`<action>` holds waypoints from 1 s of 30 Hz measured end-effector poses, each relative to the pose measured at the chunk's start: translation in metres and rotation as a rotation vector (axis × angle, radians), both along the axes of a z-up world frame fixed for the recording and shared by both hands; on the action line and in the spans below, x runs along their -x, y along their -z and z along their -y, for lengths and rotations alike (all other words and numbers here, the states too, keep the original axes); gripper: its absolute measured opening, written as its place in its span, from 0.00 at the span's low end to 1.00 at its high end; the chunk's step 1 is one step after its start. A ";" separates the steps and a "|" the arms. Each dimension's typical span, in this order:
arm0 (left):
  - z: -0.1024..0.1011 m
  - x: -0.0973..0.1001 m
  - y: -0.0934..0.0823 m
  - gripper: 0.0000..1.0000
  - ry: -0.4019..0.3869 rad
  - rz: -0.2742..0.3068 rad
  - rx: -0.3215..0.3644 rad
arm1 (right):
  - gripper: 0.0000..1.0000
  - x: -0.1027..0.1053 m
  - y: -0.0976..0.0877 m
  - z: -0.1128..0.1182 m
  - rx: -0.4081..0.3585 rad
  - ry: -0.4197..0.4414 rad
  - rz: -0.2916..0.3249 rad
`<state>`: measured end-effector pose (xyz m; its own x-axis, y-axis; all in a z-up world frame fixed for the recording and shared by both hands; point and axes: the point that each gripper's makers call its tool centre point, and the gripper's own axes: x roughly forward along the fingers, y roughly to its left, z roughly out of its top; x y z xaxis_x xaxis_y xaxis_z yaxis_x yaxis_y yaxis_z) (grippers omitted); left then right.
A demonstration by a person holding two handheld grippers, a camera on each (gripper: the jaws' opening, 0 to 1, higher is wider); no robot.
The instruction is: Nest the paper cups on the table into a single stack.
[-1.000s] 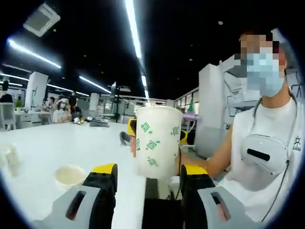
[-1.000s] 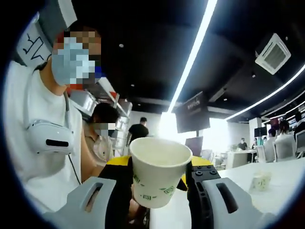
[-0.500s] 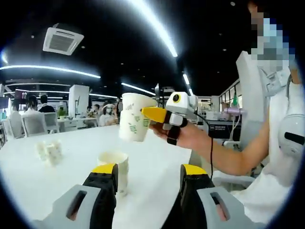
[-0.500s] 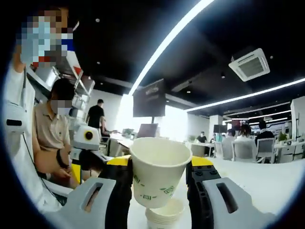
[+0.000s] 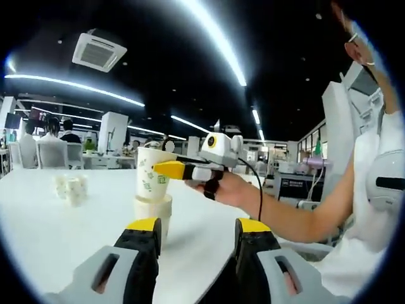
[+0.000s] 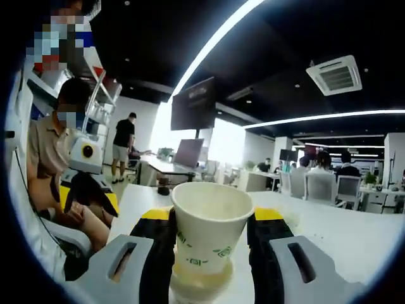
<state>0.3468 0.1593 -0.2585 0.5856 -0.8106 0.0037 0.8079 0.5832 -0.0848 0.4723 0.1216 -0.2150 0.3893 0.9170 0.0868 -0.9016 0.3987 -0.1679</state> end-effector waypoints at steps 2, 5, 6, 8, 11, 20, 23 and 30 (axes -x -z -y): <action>-0.001 -0.001 0.000 0.48 -0.004 0.005 -0.005 | 0.47 -0.001 0.002 0.000 0.002 0.001 -0.006; -0.002 -0.001 0.000 0.48 -0.008 0.010 -0.007 | 0.47 -0.001 0.007 -0.002 0.028 0.003 -0.005; -0.003 -0.002 0.000 0.47 -0.010 0.010 -0.004 | 0.48 -0.001 0.007 -0.003 0.031 0.002 -0.003; -0.003 -0.002 0.001 0.47 -0.010 0.010 -0.003 | 0.48 0.000 0.008 -0.003 0.036 -0.002 -0.004; -0.001 -0.001 0.003 0.46 -0.011 0.012 -0.018 | 0.48 0.000 0.010 -0.004 0.040 -0.003 -0.008; 0.001 0.000 0.002 0.45 -0.007 0.014 -0.020 | 0.49 0.003 0.022 -0.009 0.064 -0.010 -0.010; 0.001 0.000 0.001 0.45 -0.007 0.012 -0.015 | 0.49 0.003 0.025 -0.009 0.070 -0.008 -0.012; -0.002 -0.003 -0.001 0.42 -0.017 -0.001 0.020 | 0.59 0.005 0.034 -0.008 0.076 -0.005 -0.029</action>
